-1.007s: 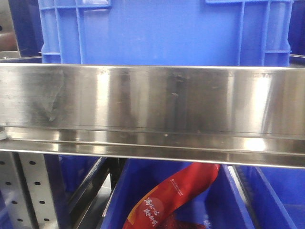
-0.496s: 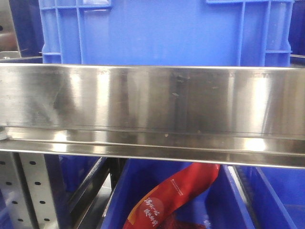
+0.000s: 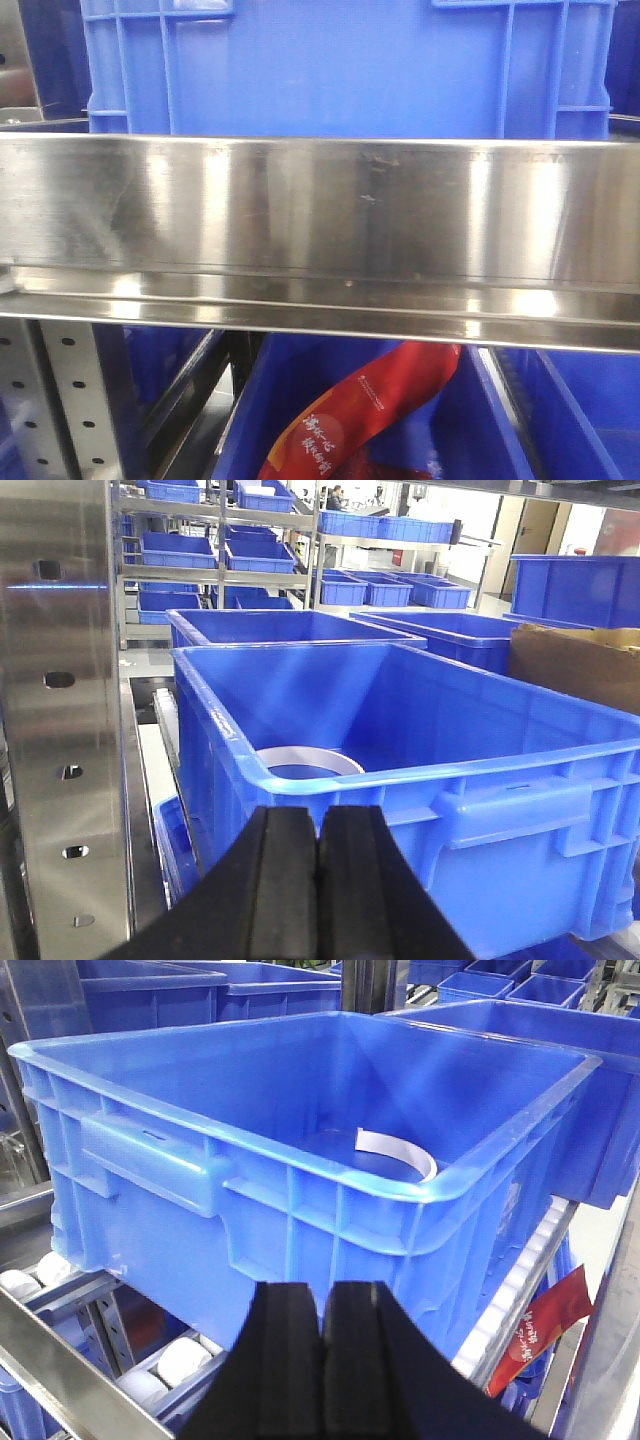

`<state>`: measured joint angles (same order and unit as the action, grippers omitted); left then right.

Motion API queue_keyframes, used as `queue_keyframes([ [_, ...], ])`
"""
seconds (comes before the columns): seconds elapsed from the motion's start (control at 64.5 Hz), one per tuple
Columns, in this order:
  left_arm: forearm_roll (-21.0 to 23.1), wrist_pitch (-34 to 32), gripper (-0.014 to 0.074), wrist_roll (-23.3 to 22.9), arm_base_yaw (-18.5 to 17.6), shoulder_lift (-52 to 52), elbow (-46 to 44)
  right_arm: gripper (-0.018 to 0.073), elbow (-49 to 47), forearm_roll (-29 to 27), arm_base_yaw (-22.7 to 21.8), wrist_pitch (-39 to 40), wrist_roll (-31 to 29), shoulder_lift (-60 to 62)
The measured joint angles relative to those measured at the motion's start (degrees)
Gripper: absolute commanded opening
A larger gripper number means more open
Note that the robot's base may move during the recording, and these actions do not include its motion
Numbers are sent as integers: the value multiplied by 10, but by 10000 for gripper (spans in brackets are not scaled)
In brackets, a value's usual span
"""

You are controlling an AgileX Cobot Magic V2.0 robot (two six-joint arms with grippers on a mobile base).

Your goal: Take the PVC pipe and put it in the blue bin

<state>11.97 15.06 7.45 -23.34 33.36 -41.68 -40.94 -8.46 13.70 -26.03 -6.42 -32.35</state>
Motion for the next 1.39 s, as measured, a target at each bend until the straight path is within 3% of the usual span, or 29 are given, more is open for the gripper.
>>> queue_keyframes([
  [0.186,0,0,-111,0,0,0,0,-162,16,43,0,22,0,20],
  [0.341,0,0,-111,0,0,0,0,-162,86,99,-19,140,0,102],
  [0.449,0,0,-111,0,0,0,0,-162,152,106,-73,182,0,167],
  [0.697,0,0,-111,0,0,0,0,-162,277,97,-236,184,16,292],
  [0.837,0,0,-111,0,0,0,0,-162,347,77,-290,190,21,319],
  [1.1,0,0,-111,0,0,0,0,-162,408,71,-301,274,24,322],
  [1.395,0,0,-111,0,0,0,0,-162,408,36,-301,252,24,322],
])
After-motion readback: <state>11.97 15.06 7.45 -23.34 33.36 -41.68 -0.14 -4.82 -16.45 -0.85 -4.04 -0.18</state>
